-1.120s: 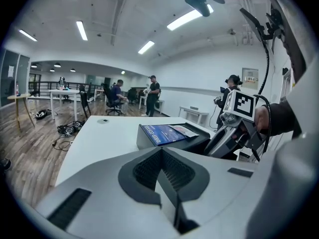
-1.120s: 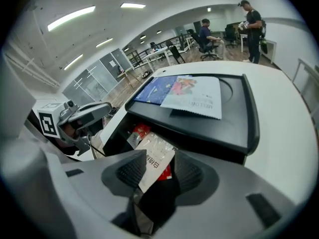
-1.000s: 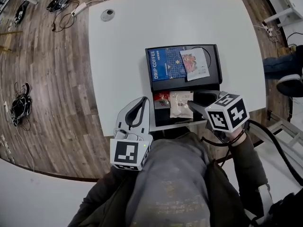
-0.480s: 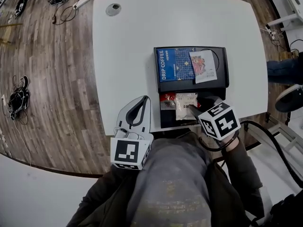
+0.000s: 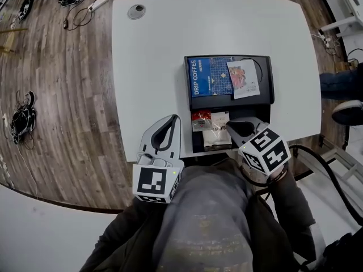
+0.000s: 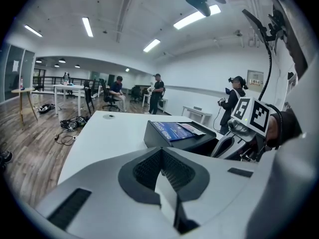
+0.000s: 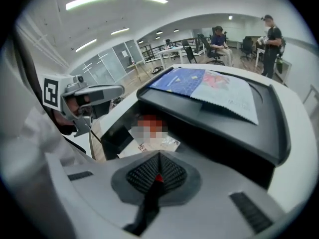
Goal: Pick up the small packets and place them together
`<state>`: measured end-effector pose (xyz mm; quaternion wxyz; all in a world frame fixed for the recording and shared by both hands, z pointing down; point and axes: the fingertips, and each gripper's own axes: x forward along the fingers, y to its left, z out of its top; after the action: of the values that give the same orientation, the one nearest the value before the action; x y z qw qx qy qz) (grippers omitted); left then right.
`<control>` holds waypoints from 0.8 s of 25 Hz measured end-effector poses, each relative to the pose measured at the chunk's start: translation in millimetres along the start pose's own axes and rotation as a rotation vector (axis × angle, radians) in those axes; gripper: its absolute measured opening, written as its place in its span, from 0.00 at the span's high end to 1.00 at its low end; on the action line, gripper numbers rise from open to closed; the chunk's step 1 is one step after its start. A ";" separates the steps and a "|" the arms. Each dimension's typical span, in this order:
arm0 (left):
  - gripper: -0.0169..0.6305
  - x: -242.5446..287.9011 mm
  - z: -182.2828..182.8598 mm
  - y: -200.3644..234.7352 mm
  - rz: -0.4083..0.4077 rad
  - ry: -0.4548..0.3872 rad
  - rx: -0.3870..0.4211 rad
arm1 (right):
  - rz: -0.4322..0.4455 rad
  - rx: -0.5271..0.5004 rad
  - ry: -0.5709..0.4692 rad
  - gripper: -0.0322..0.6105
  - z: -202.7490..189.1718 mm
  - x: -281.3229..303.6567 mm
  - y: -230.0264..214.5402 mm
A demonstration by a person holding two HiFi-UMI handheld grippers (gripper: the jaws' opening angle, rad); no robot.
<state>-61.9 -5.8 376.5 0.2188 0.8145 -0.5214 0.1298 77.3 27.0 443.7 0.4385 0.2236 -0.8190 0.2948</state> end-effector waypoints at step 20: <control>0.97 -5.5 -1.6 -1.1 0.017 0.002 -0.001 | -0.139 -0.157 0.094 0.74 -8.1 15.7 -9.2</control>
<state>-63.2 -0.3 375.3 0.2188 0.8098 -0.5281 0.1320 79.7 24.2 463.2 0.5120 0.2307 -0.8006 0.2090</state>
